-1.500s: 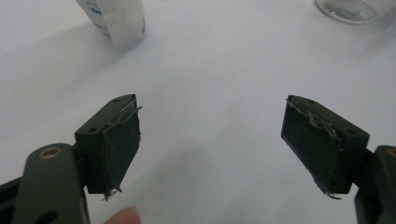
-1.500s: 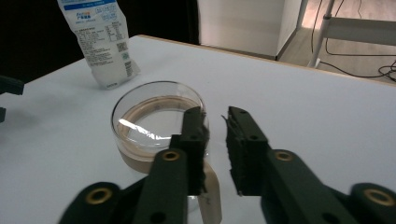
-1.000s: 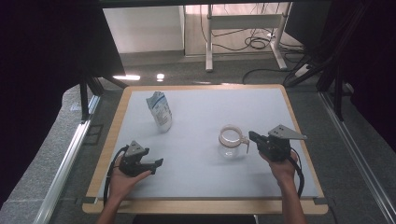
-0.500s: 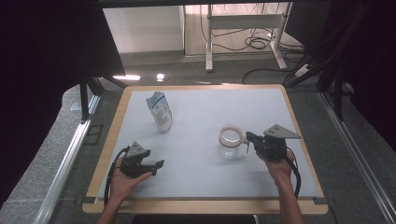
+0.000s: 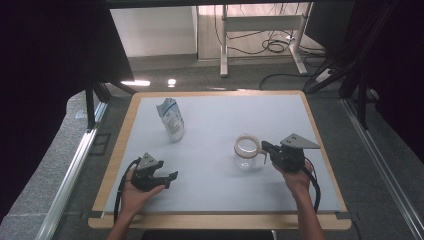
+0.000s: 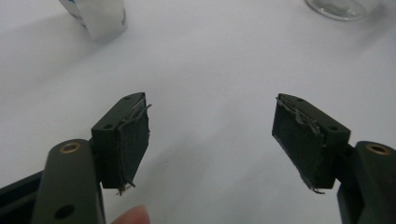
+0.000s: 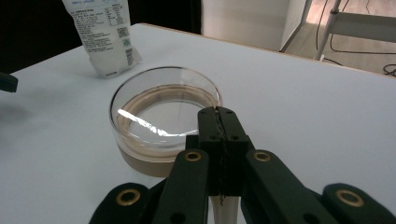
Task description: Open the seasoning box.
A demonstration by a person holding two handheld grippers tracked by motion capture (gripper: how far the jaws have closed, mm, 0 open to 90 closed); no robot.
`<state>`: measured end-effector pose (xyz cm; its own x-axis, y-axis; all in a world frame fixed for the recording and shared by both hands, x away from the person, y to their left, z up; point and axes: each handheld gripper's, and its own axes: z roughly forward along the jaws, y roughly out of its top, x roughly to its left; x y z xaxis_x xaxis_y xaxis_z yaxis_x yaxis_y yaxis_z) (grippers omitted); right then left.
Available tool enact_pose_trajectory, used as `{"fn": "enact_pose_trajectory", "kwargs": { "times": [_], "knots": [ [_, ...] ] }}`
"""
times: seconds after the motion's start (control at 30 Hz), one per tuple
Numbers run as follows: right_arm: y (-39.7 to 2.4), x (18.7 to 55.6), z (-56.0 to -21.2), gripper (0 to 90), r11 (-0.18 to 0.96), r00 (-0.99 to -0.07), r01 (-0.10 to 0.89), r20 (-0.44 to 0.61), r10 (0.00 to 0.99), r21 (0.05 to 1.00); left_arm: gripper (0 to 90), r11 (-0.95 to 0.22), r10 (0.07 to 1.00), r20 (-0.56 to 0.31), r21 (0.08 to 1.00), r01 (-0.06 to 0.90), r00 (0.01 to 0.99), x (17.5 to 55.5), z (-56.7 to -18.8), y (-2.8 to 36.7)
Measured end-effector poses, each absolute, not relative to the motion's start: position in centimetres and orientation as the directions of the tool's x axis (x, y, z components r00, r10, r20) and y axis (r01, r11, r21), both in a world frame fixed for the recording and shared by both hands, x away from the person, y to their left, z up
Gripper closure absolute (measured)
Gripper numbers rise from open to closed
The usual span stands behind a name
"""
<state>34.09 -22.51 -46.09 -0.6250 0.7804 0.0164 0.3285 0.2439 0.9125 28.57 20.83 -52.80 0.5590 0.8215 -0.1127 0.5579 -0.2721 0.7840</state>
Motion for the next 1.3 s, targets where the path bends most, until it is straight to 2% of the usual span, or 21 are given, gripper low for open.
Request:
{"fn": "enact_pose_trajectory", "kwargs": {
  "times": [0.33, 0.5, 0.63, 0.8, 0.83, 0.93, 1.13, 1.3],
  "knots": [
    [-23.0, 34.1, -46.2, 89.9, 0.213, -0.623, 0.338, 0.048, 0.78, 0.917, 31.0, -0.288, 0.813, -0.104, 0.783, 0.551, 0.572, 28.6, -53.0, 20.2],
    [-23.0, 34.1, -46.2, 89.9, 0.21, -0.624, 0.337, 0.051, 0.78, 0.918, 33.7, -0.276, 0.799, -0.132, 0.786, 0.553, 0.586, 28.9, -52.8, 19.9],
    [-23.1, 34.0, -46.2, 89.8, 0.2, -0.622, 0.342, 0.062, 0.78, 0.918, 42.5, -0.316, 0.777, -0.096, 0.795, 0.518, 0.622, 29.3, -51.9, 18.6],
    [-23.3, 34.1, -46.3, 89.9, 0.189, -0.628, 0.346, 0.077, 0.775, 0.919, 55.2, -0.328, 0.75, -0.101, 0.801, 0.501, 0.653, 30.2, -51.5, 17.3],
    [-23.3, 34.1, -46.3, 89.8, 0.187, -0.627, 0.346, 0.079, 0.775, 0.919, 55.2, -0.331, 0.744, -0.104, 0.801, 0.5, 0.66, 30.5, -51.4, 16.9],
    [-23.3, 34.1, -46.4, 89.8, 0.184, -0.629, 0.346, 0.082, 0.773, 0.92, 65.3, -0.33, 0.743, -0.081, 0.819, 0.47, 0.664, 31.9, -50.7, 14.8],
    [-23.3, 34.1, -46.4, 89.9, 0.187, -0.628, 0.342, 0.076, 0.774, 0.921, 83.7, -0.285, 0.721, -0.139, 0.834, 0.473, 0.679, 33.8, -49.6, 12.8],
    [-23.3, 34.0, -46.4, 89.9, 0.193, -0.627, 0.339, 0.068, 0.776, 0.921, 88.2, -0.295, 0.694, -0.154, 0.83, 0.473, 0.703, 35.1, -49.2, 11.2]
  ]
}}
